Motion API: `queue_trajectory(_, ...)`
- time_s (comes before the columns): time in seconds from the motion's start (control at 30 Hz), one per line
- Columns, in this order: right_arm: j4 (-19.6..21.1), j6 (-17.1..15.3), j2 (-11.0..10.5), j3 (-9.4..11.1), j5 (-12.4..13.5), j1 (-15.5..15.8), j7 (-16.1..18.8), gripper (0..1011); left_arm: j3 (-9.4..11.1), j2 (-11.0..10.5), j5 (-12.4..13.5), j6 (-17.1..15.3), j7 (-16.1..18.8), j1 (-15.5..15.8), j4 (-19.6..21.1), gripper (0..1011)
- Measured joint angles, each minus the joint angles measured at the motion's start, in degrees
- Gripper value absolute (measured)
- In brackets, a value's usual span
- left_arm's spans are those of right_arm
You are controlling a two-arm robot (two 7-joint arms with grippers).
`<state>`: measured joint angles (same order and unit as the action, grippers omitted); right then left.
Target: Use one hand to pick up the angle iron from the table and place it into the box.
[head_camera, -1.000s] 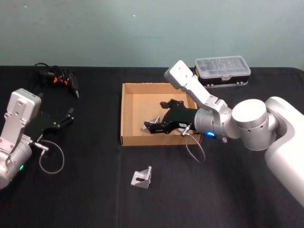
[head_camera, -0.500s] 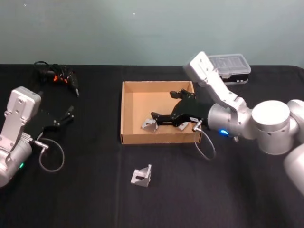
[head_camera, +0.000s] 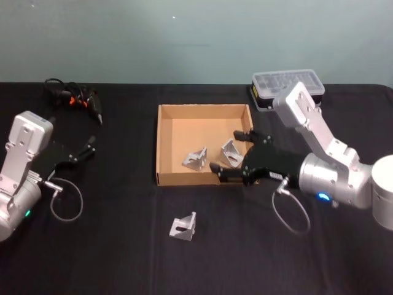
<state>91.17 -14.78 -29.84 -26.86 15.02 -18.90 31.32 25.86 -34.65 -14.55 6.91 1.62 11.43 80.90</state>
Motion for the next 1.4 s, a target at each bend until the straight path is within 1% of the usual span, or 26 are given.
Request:
queue_trajectory(0.03,1.47,0.01,-1.00,0.06,0.51,1.18,0.32,1003,0.00,0.00,0.00,0.00,0.00,0.00,0.00,1000)
queue_trajectory(0.1,2.57,0.07,-1.84,0.03,0.89,2.04,0.64,1003,0.00,0.00,0.00,0.00,0.00,0.00,0.00,1000)
queue_trajectory(0.13,3.55,0.15,-2.67,-0.22,1.23,2.90,1.04,1003,0.00,0.00,0.00,0.00,0.00,0.00,0.00,1000)
queue_trajectory(0.27,4.84,0.17,-3.94,-1.01,1.56,4.10,1.67,1003,0.00,0.00,0.00,0.00,0.00,0.00,0.00,1000)
queue_trajectory(0.33,5.46,0.17,-4.83,-2.13,1.61,4.81,2.28,1003,0.00,0.00,0.00,0.00,0.00,0.00,0.00,1000)
queue_trajectory(0.43,5.55,0.20,-5.20,-3.02,1.59,5.19,2.64,1003,0.00,0.00,0.00,0.00,0.00,0.00,0.00,1000)
queue_trajectory(0.47,5.48,0.26,-5.30,-3.69,1.55,5.36,2.86,1003,0.00,0.00,0.00,0.00,0.00,0.00,0.00,1000)
queue_trajectory(0.63,4.41,0.51,-5.14,-5.26,1.20,5.46,3.05,1003,0.00,0.00,0.00,0.00,0.00,0.00,0.00,1000)
queue_trajectory(0.8,2.71,0.76,-4.36,-6.71,0.78,5.19,3.26,1003,0.00,0.00,0.00,0.00,0.00,0.00,0.00,1000)
queue_trajectory(1.03,1.16,1.10,-3.34,-7.80,0.51,4.69,3.36,1003,0.00,0.00,0.00,0.00,0.00,0.00,0.00,1000)
queue_trajectory(1.1,0.39,1.24,-2.75,-8.36,0.34,4.32,3.46,1003,0.00,0.00,0.00,0.00,0.00,0.00,0.00,1000)
queue_trajectory(1.4,-1.24,1.53,-1.43,-9.43,-0.12,3.40,3.65,1003,0.00,0.00,0.00,0.00,0.00,0.00,0.00,1000)
